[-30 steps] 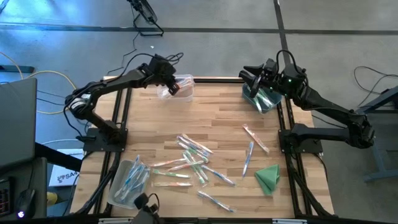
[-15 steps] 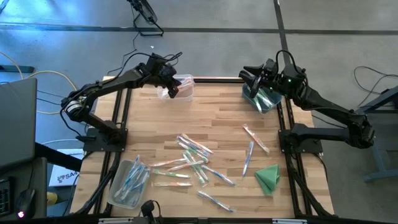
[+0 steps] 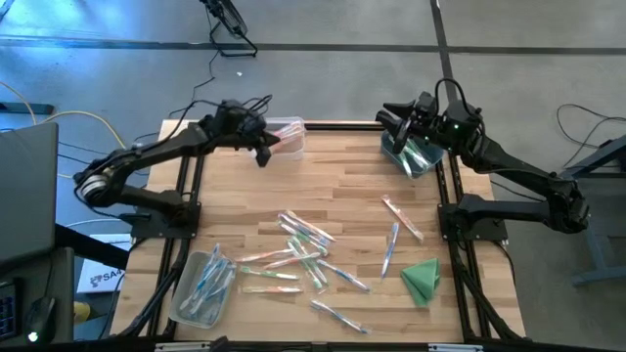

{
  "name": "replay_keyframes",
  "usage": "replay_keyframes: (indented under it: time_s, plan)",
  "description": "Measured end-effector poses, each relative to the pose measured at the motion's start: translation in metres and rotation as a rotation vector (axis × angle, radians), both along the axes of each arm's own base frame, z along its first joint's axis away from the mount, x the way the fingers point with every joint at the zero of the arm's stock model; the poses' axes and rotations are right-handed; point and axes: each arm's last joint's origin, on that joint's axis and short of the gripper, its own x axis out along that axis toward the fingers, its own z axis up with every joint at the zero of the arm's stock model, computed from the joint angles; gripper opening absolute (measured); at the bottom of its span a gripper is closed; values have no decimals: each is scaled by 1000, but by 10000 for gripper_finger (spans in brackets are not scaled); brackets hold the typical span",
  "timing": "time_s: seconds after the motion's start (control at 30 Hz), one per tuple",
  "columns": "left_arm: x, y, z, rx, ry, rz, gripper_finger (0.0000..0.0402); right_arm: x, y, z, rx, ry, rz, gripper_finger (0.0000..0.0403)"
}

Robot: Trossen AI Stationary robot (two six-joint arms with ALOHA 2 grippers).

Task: Pick & Place Toothbrushes
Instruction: Put the orange toothbrush into the transparent bin

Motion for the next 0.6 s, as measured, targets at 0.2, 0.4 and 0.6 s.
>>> replay_keyframes:
  time_s: [0.2, 0.4, 0.6]
  plan:
    - [-18, -20, 6, 97, -180, -8, 0, 0, 0, 0, -1, -4, 0, 191]
    - [-38, -35, 12, 128, -237, 27, 0, 0, 0, 0, 3, -1, 3, 191]
    - [-59, -50, 15, 184, -284, 79, 0, 0, 0, -1, 11, 10, 3, 191]
